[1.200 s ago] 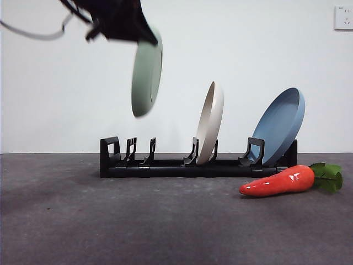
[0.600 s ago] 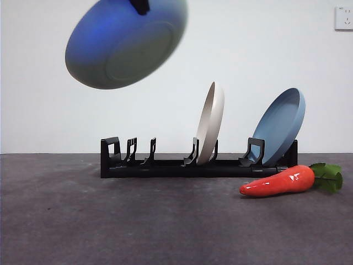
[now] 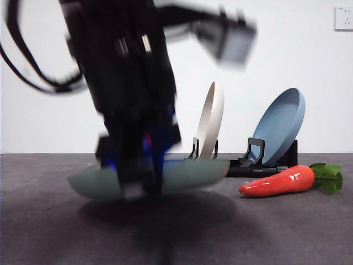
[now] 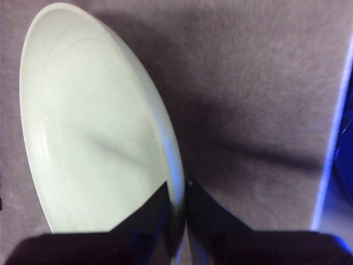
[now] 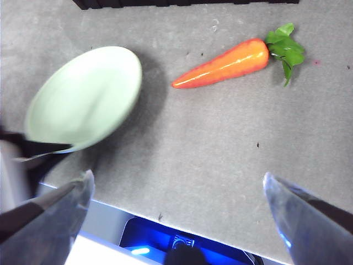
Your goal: Take the green plate from the plate rack,put the plate on the table,take the carrot from the table,put the carrot in the plate
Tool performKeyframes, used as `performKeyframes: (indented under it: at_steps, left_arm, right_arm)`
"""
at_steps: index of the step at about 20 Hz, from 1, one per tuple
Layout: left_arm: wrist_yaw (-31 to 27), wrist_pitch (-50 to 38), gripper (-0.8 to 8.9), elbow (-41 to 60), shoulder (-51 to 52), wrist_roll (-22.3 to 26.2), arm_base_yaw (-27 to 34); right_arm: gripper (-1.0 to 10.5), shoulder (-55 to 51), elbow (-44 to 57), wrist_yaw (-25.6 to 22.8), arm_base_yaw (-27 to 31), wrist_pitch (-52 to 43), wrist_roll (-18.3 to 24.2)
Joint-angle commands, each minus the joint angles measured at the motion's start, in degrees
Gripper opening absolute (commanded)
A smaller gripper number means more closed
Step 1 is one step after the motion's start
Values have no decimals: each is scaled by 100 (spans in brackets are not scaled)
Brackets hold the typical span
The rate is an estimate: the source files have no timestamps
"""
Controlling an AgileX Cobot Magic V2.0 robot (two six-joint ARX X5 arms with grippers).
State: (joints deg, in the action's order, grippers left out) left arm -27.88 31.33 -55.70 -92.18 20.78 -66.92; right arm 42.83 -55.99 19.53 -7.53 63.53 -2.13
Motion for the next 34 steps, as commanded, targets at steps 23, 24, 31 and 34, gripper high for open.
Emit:
performKeyframes:
  at_steps: [23, 24, 31, 34]
  left_arm:
    - [994, 208, 413, -675, 1106, -1257, 140]
    - [997, 275, 413, -868, 1410, -1362, 140]
    - [988, 868, 413, -2369, 3075, -1631, 140]
    - [979, 1274, 413, -2804, 3456, -1631, 140]
  right_arm:
    - [554, 1298, -4, -35, -15, -925, -1220]
    - [554, 1563, -4, -35, -15, -1134, -1364]
    - [554, 3550, -4, -717, -483, -2518, -2238]
    - [554, 4229, -4, -1231, -719, -3139, -2809]
